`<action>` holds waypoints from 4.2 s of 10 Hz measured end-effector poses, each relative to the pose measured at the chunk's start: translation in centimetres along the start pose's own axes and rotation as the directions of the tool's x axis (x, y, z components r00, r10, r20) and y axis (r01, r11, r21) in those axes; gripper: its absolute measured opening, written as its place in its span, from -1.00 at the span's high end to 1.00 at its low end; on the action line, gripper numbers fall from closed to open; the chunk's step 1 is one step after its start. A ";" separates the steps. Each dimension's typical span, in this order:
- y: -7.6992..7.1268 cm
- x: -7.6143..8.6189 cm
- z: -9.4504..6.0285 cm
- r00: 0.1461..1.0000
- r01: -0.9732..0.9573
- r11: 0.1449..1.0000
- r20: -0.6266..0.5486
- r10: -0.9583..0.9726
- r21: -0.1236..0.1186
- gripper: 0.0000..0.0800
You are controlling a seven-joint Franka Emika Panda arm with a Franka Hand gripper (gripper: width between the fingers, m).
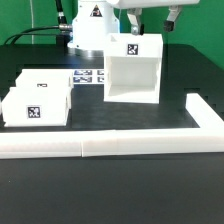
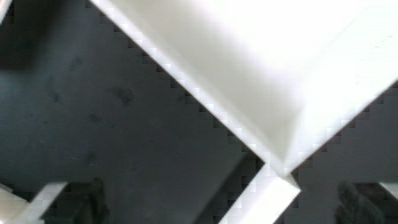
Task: Assemble drawer
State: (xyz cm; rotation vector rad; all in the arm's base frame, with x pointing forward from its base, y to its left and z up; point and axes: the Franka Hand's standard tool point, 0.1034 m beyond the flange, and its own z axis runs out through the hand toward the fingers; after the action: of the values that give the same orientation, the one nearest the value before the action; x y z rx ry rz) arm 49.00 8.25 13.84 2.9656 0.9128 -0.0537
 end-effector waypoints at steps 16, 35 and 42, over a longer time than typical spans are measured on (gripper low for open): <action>-6.1 -4.4 3.6 0.828 -0.559 0.824 0.000 0.561 0.089 -0.62; -1.5 1.8 3.6 0.836 -0.539 0.835 -0.049 0.546 0.113 0.90; 5.4 9.1 3.3 0.799 -0.571 0.811 -0.140 0.585 0.130 0.90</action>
Offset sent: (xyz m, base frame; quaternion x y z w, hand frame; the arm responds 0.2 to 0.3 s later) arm -0.0446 0.0099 0.0043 -0.0340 -0.0402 0.2728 0.9606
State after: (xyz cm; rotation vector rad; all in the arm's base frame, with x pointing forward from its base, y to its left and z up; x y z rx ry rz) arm 59.47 8.78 10.26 3.2172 -0.0377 0.1955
